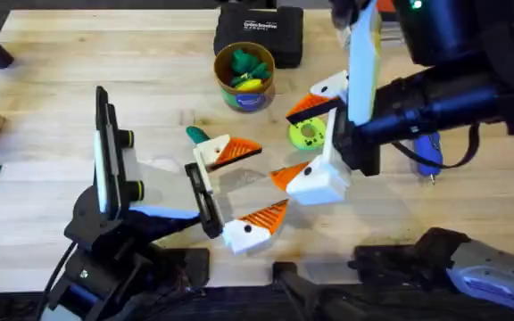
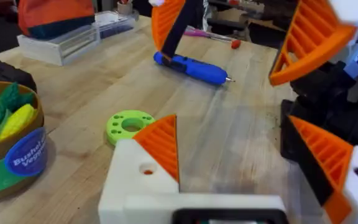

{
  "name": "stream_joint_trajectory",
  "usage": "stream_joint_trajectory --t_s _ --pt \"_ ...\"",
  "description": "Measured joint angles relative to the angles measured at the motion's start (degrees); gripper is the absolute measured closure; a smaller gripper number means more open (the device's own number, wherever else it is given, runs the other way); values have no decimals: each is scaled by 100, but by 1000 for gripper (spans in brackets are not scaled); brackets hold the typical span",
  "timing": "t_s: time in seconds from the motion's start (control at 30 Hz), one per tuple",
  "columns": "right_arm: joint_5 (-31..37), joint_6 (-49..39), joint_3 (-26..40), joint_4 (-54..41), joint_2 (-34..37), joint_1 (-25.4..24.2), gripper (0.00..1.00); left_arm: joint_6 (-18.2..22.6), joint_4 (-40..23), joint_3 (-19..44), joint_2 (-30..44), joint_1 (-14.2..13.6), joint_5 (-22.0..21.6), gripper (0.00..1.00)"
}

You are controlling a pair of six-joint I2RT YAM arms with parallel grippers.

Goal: Pick up the gripper from the table and insert it into the empty holder that is missing its gripper. Then pick up a screw, insert it into the mounting hole, and use the screwdriver to tighten it. Finally, clean up the table by picking up the vegetable and placing it into the bucket.

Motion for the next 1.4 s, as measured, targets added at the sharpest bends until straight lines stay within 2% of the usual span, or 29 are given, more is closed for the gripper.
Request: stream_joint_trajectory --t_s 0.23,0.33,0.47,0.67,0.9,1.13,1.4 --pt "138 -77 0 -4 13 7 6 0 0 0 0 -2 0 15" --pt "389 -57 0 -219 13 -42 7 0 0 0 -2 -1 0 16" --pt "990 5 -2 -430 126 -381 7 0 0 0 0 0 0 15" --pt "1616 175 -106 -423 644 -898 7 0 0 0 -2 -1 0 15" --pt "2084 205 -140 -312 1536 -981 32 0 0 0 -2 -2 0 15" --pt "2303 207 -158 -111 2369 -981 268 0 0 0 -2 0 0 15" --pt "2316 250 -164 245 2752 -979 571 0 0 0 -1 -1 0 15"
